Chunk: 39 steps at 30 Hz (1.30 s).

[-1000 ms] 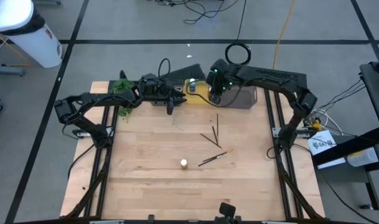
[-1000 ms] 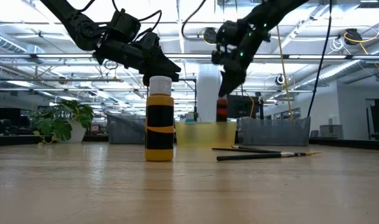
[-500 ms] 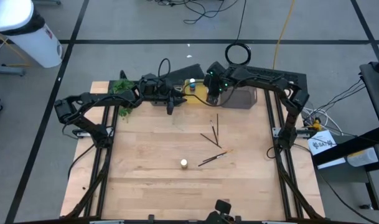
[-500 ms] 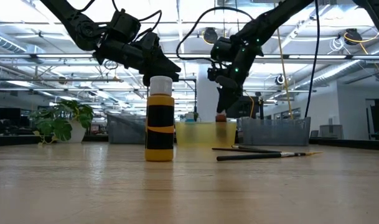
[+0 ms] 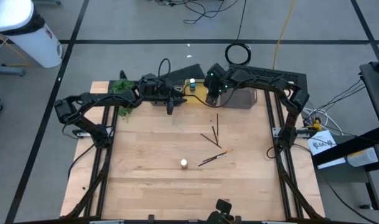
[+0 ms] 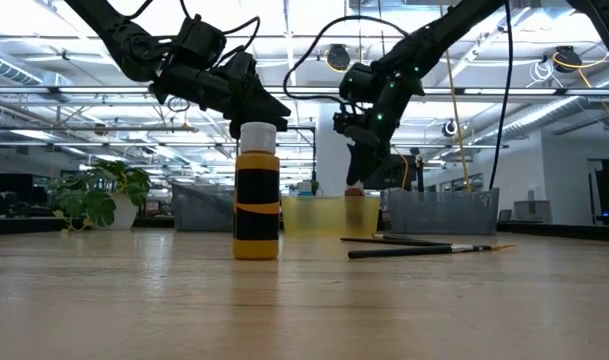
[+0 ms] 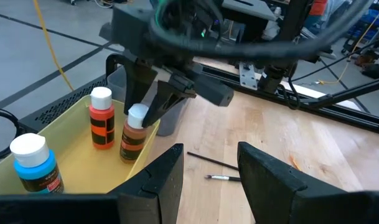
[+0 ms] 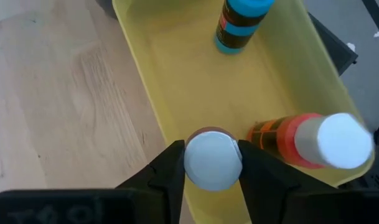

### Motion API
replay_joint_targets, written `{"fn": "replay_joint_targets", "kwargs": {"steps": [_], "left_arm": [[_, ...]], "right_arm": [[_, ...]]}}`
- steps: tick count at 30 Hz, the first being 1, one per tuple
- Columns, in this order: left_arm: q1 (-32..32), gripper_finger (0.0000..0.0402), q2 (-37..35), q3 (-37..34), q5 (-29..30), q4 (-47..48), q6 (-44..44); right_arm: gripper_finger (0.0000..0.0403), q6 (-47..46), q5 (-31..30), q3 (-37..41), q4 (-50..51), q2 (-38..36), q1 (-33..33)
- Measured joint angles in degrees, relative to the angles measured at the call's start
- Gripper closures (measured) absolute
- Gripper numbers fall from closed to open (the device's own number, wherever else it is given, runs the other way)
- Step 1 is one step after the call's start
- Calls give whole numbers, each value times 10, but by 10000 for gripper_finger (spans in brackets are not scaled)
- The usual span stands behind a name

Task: Pick & Place Paint Supplies
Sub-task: Put the red paint bottle into the yellow bin, then put the yellow paint bottle into the yellow bin

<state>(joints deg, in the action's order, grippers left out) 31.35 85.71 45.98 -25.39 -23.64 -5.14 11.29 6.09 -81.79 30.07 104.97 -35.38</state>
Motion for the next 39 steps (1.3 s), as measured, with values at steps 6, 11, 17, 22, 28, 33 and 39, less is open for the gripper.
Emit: {"fn": "replay_joint_targets", "kwargs": {"steps": [6, 11, 17, 22, 28, 33, 39], "left_arm": [[0, 238, 0, 0, 0, 0, 0], [0, 238, 0, 0, 0, 0, 0], [0, 238, 0, 0, 0, 1, 0], [0, 238, 0, 0, 0, 0, 0], [-6, 238, 0, 0, -8, 19, -26], [-96, 238, -19, 9, -92, 0, 31], [-289, 220, -35, 108, 229, 246, 151]], "right_arm": [[284, 1, 0, 27, -30, -2, -3], [248, 12, -1, 44, -60, -2, -3], [218, 12, -4, 45, -53, -16, -2], [206, 12, -3, 45, -41, -52, -2], [203, -48, 2, 45, 0, -136, 15], [206, -85, 78, 60, 44, -228, 67], [206, -101, 91, 183, -59, -368, 183]]}}
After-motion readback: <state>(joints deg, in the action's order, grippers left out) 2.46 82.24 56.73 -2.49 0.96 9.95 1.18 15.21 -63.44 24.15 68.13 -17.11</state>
